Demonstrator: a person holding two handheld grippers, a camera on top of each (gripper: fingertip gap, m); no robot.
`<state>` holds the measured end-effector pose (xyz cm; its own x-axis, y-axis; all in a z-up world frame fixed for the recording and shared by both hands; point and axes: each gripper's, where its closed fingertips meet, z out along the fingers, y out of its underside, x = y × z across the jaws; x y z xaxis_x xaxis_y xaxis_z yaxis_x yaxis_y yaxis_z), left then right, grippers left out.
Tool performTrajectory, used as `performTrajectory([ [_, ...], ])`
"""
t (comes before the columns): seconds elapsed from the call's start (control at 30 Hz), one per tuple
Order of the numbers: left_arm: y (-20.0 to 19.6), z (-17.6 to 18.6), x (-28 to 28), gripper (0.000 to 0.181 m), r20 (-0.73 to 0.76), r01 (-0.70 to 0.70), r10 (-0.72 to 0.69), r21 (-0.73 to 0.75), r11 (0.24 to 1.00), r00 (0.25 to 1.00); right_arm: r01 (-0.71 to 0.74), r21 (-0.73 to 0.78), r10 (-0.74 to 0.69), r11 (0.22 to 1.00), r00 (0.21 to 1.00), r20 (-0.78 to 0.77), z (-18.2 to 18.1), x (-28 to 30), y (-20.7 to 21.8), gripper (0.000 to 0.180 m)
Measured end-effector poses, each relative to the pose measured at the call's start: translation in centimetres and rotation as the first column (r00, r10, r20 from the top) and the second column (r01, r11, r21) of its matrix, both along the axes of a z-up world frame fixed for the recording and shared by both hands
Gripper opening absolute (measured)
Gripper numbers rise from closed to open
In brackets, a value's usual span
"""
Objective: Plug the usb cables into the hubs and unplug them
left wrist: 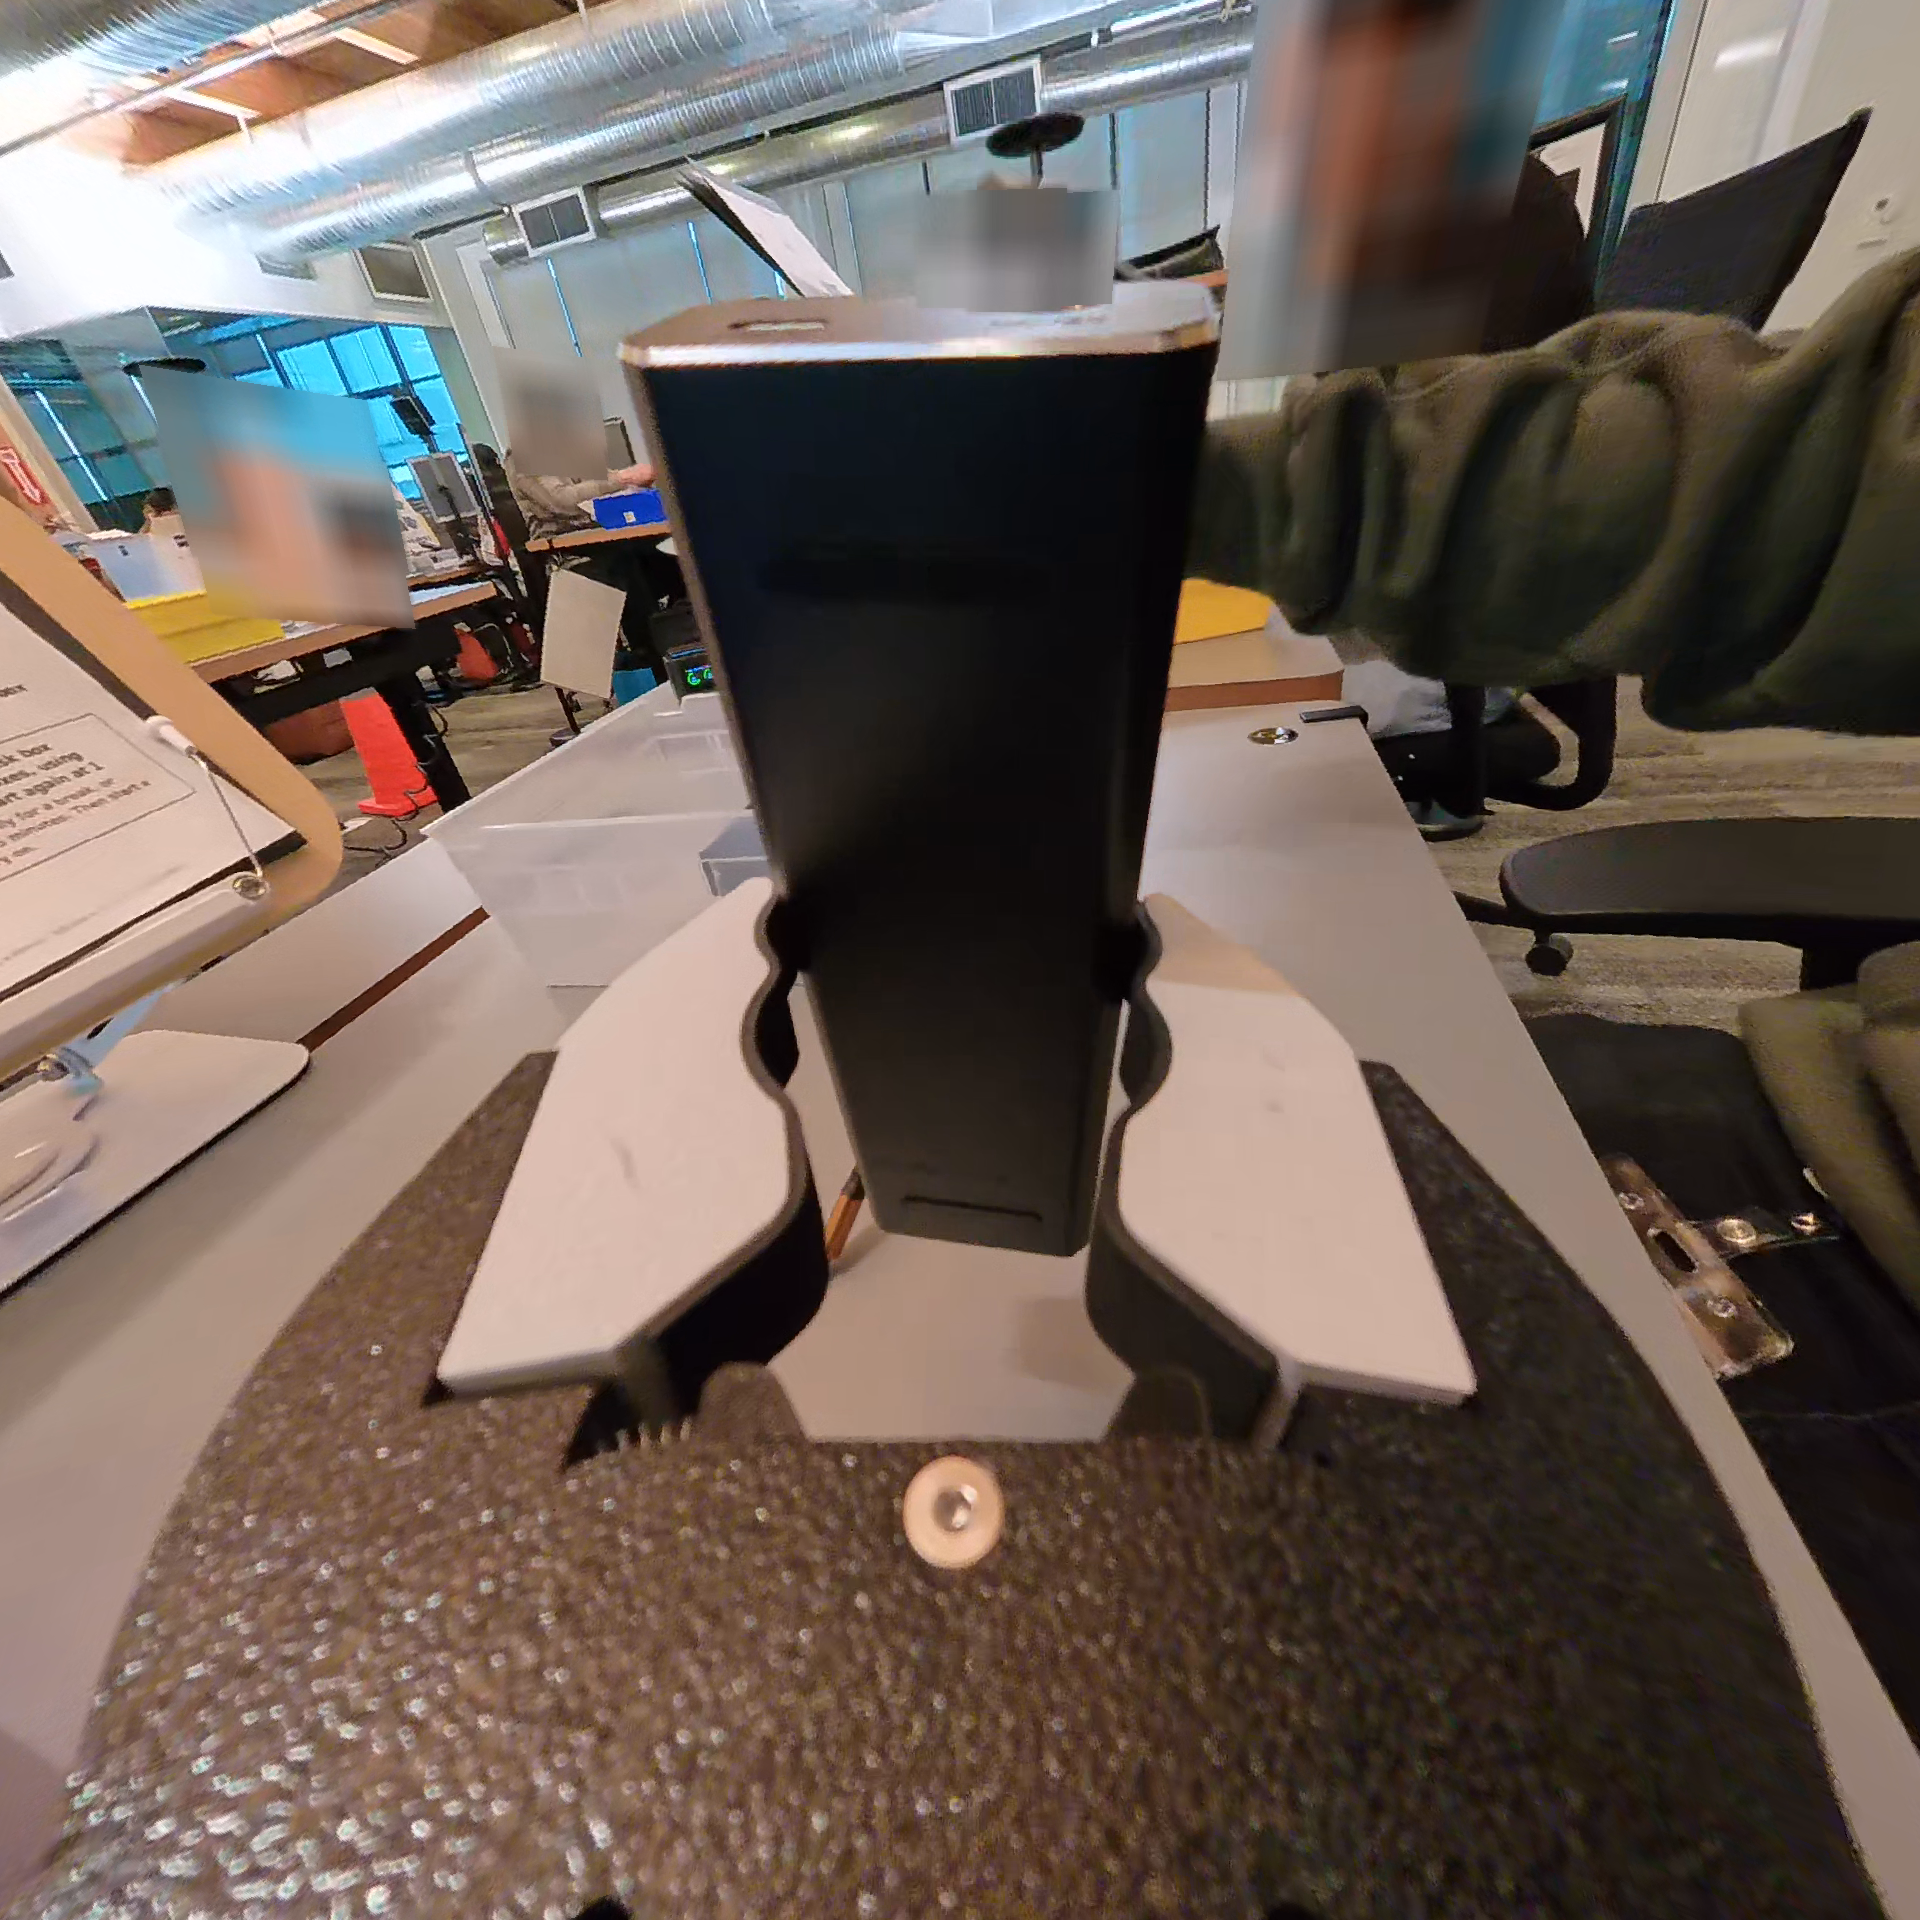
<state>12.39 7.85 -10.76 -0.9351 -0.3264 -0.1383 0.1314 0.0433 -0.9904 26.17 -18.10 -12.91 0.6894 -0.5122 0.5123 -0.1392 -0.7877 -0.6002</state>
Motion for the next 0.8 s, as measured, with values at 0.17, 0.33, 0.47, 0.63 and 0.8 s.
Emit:
performTrajectory([
  [0.17,-0.4,-0.6,0.2,0.059,-0.025,0.012,-0.013,-0.006,1.0,1.0,-0.046,0.137,0.051,0.989,0.998,-0.034,1.3,-2.7,4.2,0.048],
  [0.33,-1.2,-1.6,-0.3,0.059,-0.03,0.062,-0.062,0.018,0.998,0.998,-0.418,0.441,0.508,0.794,0.855,-0.106,4.5,-12.7,17.0,0.049],
  [0.47,-2.0,-1.7,-1.3,0.059,-0.008,0.117,-0.117,0.029,0.993,0.993,-0.499,0.333,0.573,0.8,0.8,-0.18,1.3,-15.4,21.4,0.044],
  [0.63,-2.4,-1.6,-2.1,0.059,0.01,0.158,-0.158,0.029,0.987,0.987,-0.547,0.345,0.623,0.763,0.764,-0.167,0.4,-16.3,23.4,0.022],
  [0.8,-2.6,-1.2,-2.3,0.059,0.021,0.169,-0.169,0.017,0.985,0.985,-0.552,0.316,0.624,0.771,0.753,-0.207,-0.8,-16.6,23.4,0.025],
])
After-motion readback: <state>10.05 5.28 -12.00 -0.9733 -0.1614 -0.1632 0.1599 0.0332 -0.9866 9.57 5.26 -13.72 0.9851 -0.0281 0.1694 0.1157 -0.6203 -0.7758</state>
